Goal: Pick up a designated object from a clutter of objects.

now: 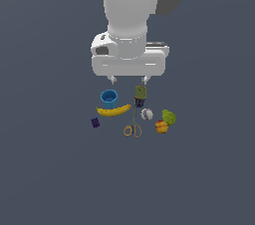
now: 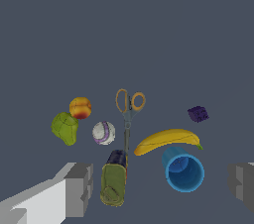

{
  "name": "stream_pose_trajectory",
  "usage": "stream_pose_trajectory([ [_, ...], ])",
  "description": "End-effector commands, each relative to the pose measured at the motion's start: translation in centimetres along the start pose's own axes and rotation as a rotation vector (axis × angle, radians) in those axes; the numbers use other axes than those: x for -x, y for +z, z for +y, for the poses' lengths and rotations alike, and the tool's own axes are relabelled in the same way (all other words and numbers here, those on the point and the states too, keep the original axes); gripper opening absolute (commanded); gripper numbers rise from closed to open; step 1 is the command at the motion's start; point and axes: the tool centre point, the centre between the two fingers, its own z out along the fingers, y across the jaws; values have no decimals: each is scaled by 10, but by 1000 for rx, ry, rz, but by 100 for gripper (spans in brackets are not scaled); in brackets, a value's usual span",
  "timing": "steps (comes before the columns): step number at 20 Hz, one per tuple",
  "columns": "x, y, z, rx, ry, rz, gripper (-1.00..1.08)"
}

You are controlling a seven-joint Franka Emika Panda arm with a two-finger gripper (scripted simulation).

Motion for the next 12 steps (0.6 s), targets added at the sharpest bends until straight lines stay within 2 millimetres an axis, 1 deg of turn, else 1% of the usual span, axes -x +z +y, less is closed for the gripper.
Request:
stream_pose_trajectory([
  [1,0,0,0,0,0,0,100],
  [4,-1,1,-6,-5,-5,3,100],
  [7,-5,2,-20,-18,-18,10,100],
  [9,-7,1,-26,-24,-24,14,100],
  [12,-8,0,-28,-26,-26,15,100],
])
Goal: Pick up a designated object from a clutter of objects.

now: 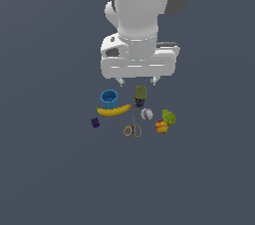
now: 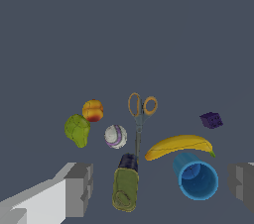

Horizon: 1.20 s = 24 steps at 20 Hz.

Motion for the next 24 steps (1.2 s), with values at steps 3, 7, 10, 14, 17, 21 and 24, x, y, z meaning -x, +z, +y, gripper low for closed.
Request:
stream_pose_trajectory([
  [3,1,2,0,1,2,0,100],
  [7,5,12,-1,4,7,-1,100],
  [10,10,24,-3,8,14,-2,100],
  [14,21,46,-6,15,25,-5,100],
  [17,33,67,-9,23,35,-7,100],
  [21,56,100,-13,33,50,-10,100],
  [24,76,124,-16,41,60,-12,100],
])
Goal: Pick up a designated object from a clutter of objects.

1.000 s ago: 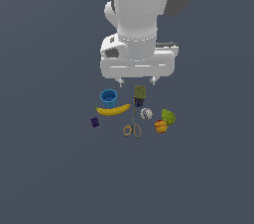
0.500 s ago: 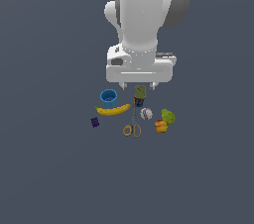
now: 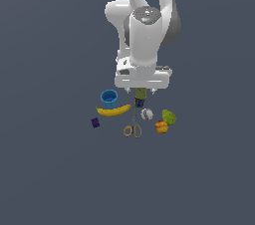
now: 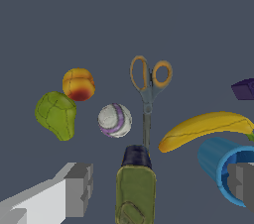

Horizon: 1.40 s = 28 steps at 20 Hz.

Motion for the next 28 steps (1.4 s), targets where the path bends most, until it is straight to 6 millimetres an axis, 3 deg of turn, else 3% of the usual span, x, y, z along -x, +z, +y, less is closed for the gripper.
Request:
stream_pose_trajectory([
  [1,17,20,-2,6,9,-1,100],
  [7,57,58,-5,17,24,-5,100],
  [14,89,82,-6,22,34,-7,100],
  [19,99,89,-6,24,37,-8,100],
  [28,99,97,-6,23,37,-8,100],
])
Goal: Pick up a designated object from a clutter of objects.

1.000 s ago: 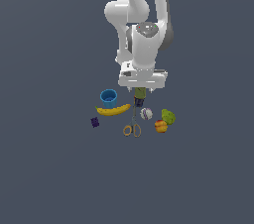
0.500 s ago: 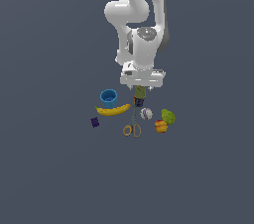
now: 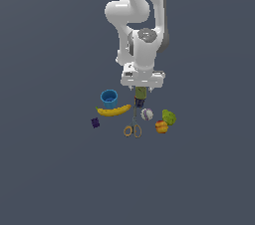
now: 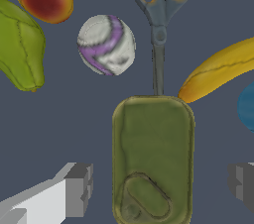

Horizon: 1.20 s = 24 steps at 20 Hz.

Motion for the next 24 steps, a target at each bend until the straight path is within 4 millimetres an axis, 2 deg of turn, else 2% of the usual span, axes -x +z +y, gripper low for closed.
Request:
stream_pose_trajectory([
  [1,1,6,0,0,0,-1,100],
  [9,2,37,0,0,0,-1,100],
  [16,1,46,0,0,1,0,100],
  [17,1,46,0,0,1,0,-100],
  [24,1,46,0,0,1,0,-100],
])
